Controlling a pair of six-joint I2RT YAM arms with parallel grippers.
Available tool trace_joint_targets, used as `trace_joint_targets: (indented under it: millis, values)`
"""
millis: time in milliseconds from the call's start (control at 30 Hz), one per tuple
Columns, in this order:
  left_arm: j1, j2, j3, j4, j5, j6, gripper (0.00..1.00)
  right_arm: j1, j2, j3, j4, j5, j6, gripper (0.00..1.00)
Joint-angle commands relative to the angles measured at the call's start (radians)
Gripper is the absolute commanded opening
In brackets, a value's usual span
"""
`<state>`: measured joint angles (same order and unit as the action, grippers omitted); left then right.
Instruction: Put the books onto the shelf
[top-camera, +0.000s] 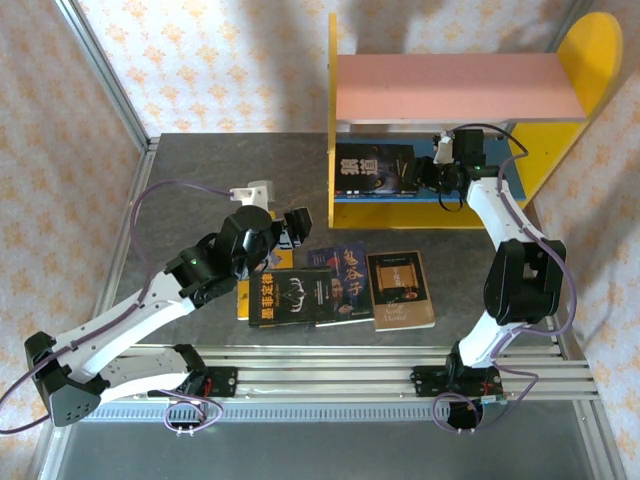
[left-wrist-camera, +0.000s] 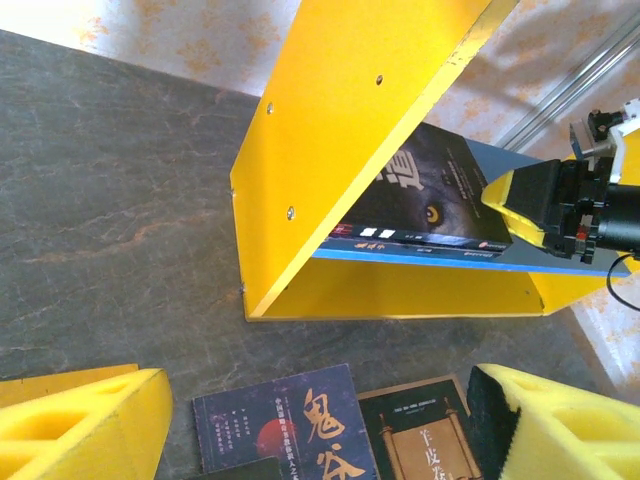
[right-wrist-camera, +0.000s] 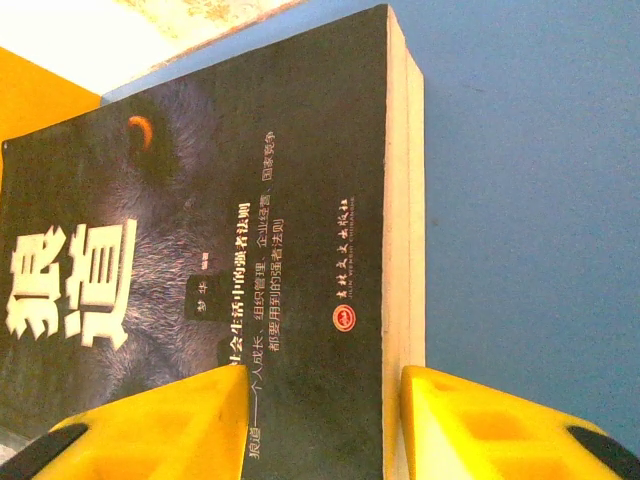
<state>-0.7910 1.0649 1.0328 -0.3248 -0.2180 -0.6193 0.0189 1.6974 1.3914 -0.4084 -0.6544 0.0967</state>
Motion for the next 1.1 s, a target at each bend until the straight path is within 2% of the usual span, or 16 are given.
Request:
trace_joint_targets:
  millis: [0,400,1067]
  values:
    - [0.009,-0.028,-0.014,0.003,-0.032,0.004,0.78,0.031,0.022,0.037,0.054,-0.057,0.014,0.43]
    - [0.007,-0.025,-0.012,0.004,-0.033,0.010,0.78,0.036,-0.005,0.008,0.035,-0.049,-0.011,0.43]
    - [0.008,-0.029,-0.008,0.002,-0.034,0.010,0.78,0.037,-0.021,-0.082,-0.014,0.015,-0.137,0.29]
